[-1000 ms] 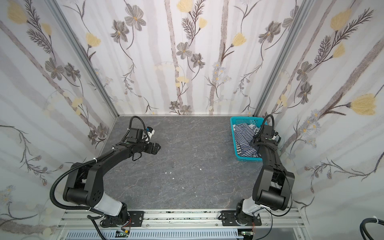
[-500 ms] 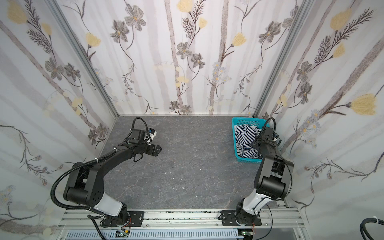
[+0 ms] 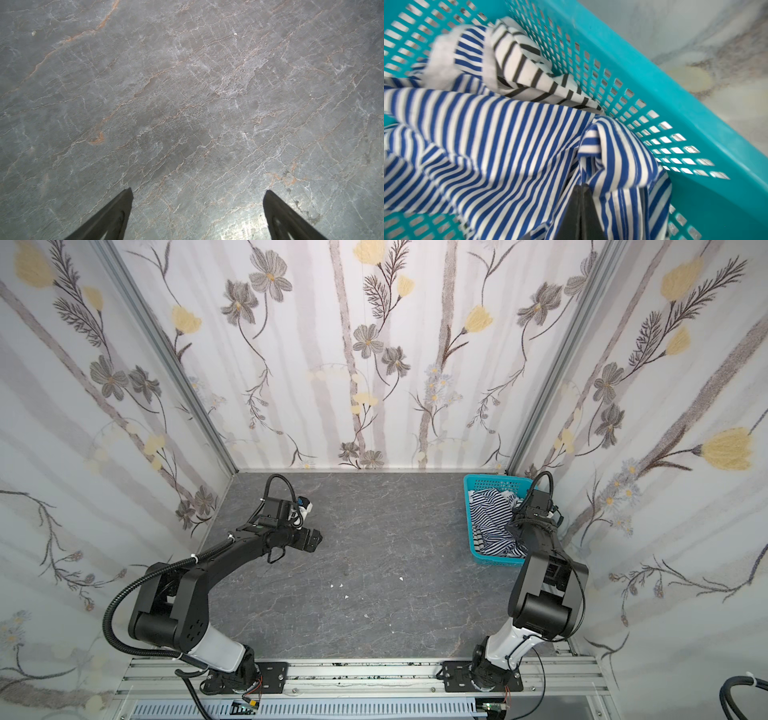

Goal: Fold and stack the tank tops
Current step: 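Reach the right gripper into the teal basket and grasp the blue-striped tank top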

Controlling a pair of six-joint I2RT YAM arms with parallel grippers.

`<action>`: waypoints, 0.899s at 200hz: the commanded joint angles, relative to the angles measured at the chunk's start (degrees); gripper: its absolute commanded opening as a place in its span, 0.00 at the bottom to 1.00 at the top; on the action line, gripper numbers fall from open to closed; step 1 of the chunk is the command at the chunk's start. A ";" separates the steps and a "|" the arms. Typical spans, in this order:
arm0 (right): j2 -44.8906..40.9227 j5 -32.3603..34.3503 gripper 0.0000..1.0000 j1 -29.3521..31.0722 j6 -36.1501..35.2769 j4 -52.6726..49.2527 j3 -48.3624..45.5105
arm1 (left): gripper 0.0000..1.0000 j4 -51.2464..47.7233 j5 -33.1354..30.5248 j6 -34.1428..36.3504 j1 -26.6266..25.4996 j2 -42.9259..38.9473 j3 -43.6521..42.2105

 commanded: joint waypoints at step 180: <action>-1.03 4.22 0.78 -1.46 -1.77 -4.46 -1.60 | 1.00 1.30 -0.78 -1.28 -0.04 -0.08 -0.26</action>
